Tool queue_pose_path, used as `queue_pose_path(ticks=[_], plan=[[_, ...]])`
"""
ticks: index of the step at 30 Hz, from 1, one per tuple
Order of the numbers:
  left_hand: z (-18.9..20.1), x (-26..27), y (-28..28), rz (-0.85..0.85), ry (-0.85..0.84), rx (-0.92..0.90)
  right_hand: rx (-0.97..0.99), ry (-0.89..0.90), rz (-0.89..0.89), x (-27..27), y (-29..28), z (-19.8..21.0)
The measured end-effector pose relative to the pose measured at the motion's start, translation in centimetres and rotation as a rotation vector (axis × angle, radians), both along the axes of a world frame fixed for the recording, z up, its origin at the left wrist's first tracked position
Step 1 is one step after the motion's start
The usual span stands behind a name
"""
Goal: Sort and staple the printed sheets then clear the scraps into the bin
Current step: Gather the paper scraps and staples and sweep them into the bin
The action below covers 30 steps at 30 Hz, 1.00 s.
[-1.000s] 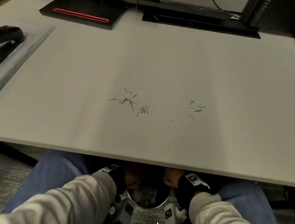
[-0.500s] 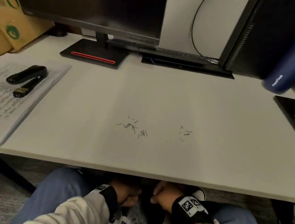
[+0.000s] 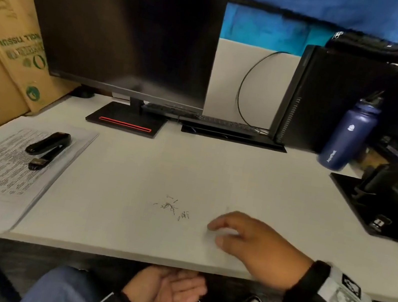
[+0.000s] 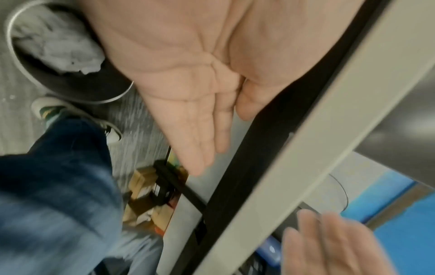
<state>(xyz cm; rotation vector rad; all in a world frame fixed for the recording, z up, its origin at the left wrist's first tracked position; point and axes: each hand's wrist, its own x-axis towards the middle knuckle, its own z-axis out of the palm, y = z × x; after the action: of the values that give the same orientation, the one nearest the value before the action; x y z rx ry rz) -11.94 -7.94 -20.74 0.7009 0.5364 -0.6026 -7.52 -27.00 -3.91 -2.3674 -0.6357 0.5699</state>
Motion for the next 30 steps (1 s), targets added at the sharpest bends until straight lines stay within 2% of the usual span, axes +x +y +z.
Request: queue_pose_path(ticks=[1, 3, 7, 13, 16, 18, 21, 24, 26, 30], plan=[[0.8, -0.3, -0.6, -0.018, 0.005, -0.029, -0.07, -0.058, -0.07, 1.5, -0.4, 0.0], [2.0, -0.5, -1.5, -0.025, 0.02, -0.079, -0.237, -0.065, -0.138, 3.8, -0.5, -0.8], [3.5, -0.9, -2.9, 0.006, 0.053, -0.205, -0.385, -0.033, -0.121, 5.4, 1.3, -2.6], [4.7, -1.7, -3.4, 0.128, 0.024, -0.305, -0.36, -0.029, 0.064, 0.7, 3.3, -3.6], [5.2, -2.3, -3.3, 0.198, -0.097, -0.314, -0.34, -0.09, 0.174, -2.9, 3.2, -4.0], [5.6, -2.3, -3.1, 0.181, -0.15, -0.266, -0.342, -0.136, 0.253, -4.6, 3.2, -4.4], [5.5, -1.9, -2.5, 0.235, -0.03, -0.36, -0.282, -0.09, 0.33, -6.2, 3.3, -4.1], [5.1, -2.1, -2.4, 0.276, -0.012, -0.416, -0.179, -0.019, 0.27, -6.7, 2.9, -2.8], [4.8, -2.5, -2.3, 0.278, -0.083, -0.413, -0.15, -0.075, 0.168, -6.3, 2.1, -2.7], [4.6, -2.6, -1.1, 0.23, -0.077, -0.409, -0.198, -0.123, -0.008, -4.1, 1.3, -2.9]])
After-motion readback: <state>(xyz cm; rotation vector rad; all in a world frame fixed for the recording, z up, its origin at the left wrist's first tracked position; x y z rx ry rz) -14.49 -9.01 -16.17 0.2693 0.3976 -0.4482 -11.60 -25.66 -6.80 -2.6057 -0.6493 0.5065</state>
